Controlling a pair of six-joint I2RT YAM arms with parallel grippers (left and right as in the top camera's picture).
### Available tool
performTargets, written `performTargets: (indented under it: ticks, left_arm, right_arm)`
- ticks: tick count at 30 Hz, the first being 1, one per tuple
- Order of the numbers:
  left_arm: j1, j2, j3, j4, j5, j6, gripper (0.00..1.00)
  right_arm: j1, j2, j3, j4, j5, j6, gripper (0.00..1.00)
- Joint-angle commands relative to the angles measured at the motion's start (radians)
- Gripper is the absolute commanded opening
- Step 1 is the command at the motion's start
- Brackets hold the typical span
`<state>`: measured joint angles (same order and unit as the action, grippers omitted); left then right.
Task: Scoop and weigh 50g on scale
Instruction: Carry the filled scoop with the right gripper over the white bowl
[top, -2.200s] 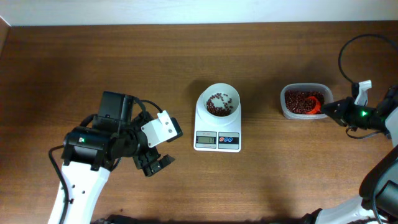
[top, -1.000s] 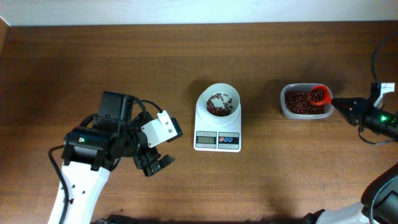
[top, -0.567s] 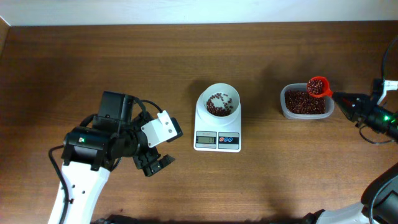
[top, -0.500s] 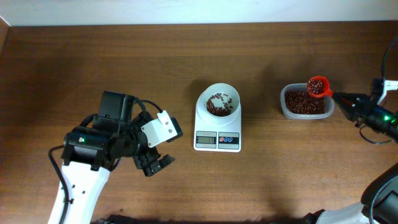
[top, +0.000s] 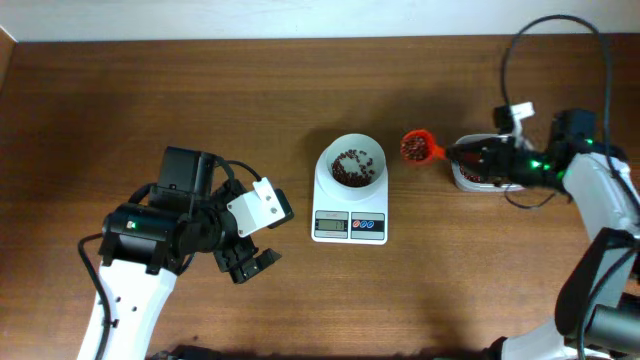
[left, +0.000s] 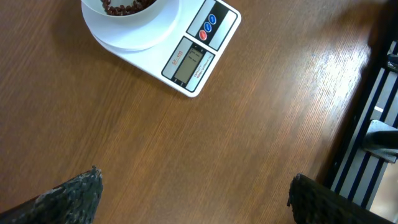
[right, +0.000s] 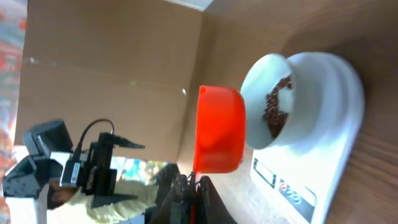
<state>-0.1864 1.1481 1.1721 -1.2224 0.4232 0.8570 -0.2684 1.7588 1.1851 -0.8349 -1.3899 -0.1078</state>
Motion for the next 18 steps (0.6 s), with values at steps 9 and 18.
performTargets:
  ticks: [9, 18]
  left_arm:
    - [0.006, -0.009, -0.006, -0.001, 0.018, 0.008, 0.99]
    - [0.006, -0.009, -0.006, -0.001, 0.018, 0.008, 0.99]
  right_arm:
    - [0.158, -0.019, -0.005, 0.088, 0.006, 0.077, 0.04]
    - [0.262, -0.019, -0.005, 0.270, 0.173, 0.062, 0.04]
